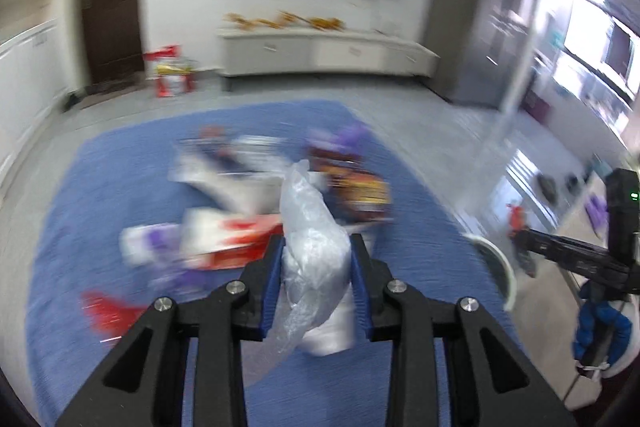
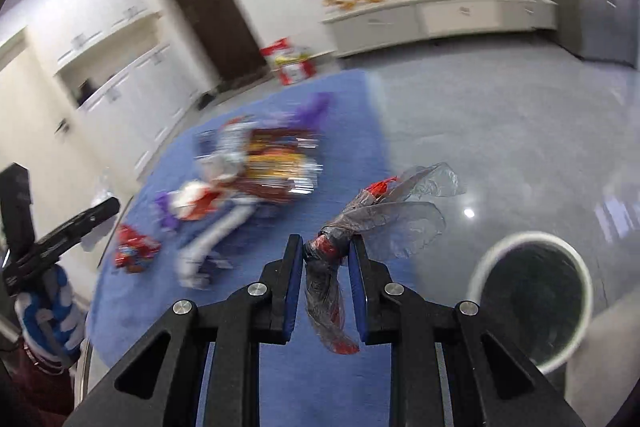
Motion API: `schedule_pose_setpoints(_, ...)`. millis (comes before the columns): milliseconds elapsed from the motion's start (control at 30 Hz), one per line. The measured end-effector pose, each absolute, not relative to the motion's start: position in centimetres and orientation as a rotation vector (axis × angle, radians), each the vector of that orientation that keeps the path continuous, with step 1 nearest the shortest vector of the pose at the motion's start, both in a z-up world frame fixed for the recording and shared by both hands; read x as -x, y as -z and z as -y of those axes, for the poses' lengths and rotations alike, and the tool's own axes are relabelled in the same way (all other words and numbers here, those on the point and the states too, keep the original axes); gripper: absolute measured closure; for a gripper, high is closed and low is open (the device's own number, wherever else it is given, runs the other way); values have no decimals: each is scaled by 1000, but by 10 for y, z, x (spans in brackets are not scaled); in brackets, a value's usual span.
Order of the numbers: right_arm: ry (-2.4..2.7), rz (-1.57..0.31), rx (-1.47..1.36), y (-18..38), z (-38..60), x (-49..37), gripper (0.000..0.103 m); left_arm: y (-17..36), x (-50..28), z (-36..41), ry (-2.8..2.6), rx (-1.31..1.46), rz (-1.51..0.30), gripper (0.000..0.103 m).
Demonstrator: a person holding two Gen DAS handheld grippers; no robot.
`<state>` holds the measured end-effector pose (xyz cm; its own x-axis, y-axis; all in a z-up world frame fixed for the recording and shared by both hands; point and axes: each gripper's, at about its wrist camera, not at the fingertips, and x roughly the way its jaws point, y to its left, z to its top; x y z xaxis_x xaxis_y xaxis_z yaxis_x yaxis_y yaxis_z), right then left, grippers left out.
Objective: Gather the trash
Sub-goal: 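Carry both items to the trash bin and open both tools to drop them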
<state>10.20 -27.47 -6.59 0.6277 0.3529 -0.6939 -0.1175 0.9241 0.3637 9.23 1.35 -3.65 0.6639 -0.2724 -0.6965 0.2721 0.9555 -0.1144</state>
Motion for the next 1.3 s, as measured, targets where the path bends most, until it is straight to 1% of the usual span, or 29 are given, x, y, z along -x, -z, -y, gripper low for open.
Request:
schedule_pose_setpoints(267, -63, -887, -384, 115, 377, -92, 80, 68, -135, 142, 574, -67, -943, 73)
schedule_pose_setpoints(433, 15, -913, -392, 139, 421, -100, 80, 91, -159, 211, 655, -75, -1039, 71)
schedule_pose_setpoints(567, 45, -941, -394, 155, 438, -110, 77, 109, -177, 256, 681, -84, -1083, 70)
schedule_pose_setpoints(600, 52, -948, -390, 158, 441, -113, 77, 113, -182, 265, 683, -87, -1092, 69)
schedule_pose_setpoints(667, 75, -963, -384, 166, 447, -118, 76, 121, -189, 279, 692, -87, -1115, 60)
schedule_pose_setpoints(700, 89, -972, -382, 170, 451, -120, 76, 125, -193, 284, 694, -86, -1124, 53)
schedule_pose_setpoints(733, 110, -985, -373, 176, 455, -122, 73, 129, -195, 289, 696, -83, -1133, 51)
schedule_pose_setpoints(833, 144, -1004, -357, 184, 461, -120, 67, 137, -204, 298, 705, -59, -1163, 50)
schedule_pose_setpoints(967, 175, -1016, -359, 186, 468, -112, 66, 134, -198, 295, 731, 4, -1150, 50)
schedule_pose_setpoints(1100, 176, -987, -379, 174, 466, -101, 65, 115, -183, 270, 734, 14, -1080, 50)
schedule_pose_setpoints(1300, 146, -904, -389, 137, 441, -85, 64, 85, -156, 209, 649, -79, -982, 50)
